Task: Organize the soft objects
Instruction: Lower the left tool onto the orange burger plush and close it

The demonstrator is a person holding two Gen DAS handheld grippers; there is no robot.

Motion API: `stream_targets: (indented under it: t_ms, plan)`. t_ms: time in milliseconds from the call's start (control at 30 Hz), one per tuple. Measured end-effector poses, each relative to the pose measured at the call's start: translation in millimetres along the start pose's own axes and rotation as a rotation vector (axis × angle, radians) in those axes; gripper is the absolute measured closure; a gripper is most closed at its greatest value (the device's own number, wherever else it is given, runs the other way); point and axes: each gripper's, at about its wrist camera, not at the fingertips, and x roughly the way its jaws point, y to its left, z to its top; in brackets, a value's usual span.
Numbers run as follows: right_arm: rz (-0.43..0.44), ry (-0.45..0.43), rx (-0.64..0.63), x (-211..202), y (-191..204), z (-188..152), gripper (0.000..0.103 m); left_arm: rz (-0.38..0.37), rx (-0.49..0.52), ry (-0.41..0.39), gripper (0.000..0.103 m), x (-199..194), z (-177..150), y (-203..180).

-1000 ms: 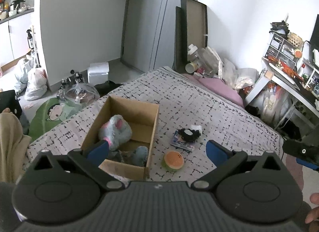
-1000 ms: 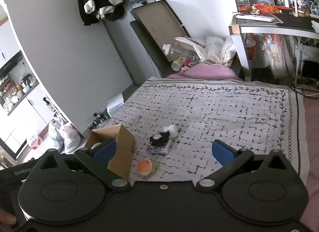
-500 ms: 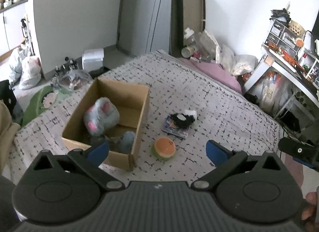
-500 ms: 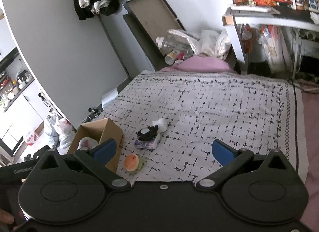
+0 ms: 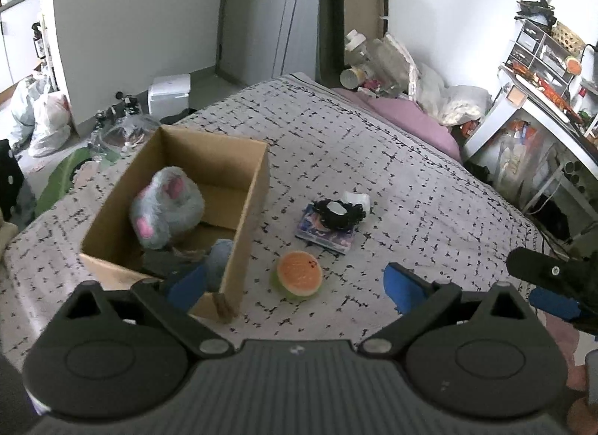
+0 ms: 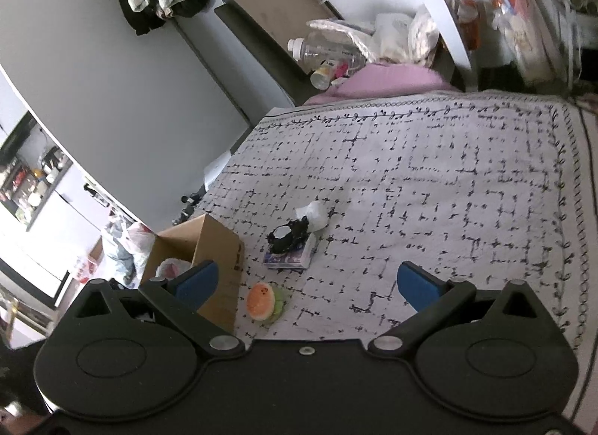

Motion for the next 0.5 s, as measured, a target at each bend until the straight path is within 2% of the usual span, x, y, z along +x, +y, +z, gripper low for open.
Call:
stream_targets:
  t_ms: [300, 500]
  plan:
    - [0.036, 0.007, 0.087, 20.6, -16.9, 5.1, 0.0, -0.01, -0.006, 0.043, 0.006, 39.6, -6.9, -16.2]
    - [0.054, 0.021, 0.127, 34.4, -25.2, 9.5, 0.0, 0.011, -0.012, 0.078, 0.008, 64.1, -12.7, -24.6]
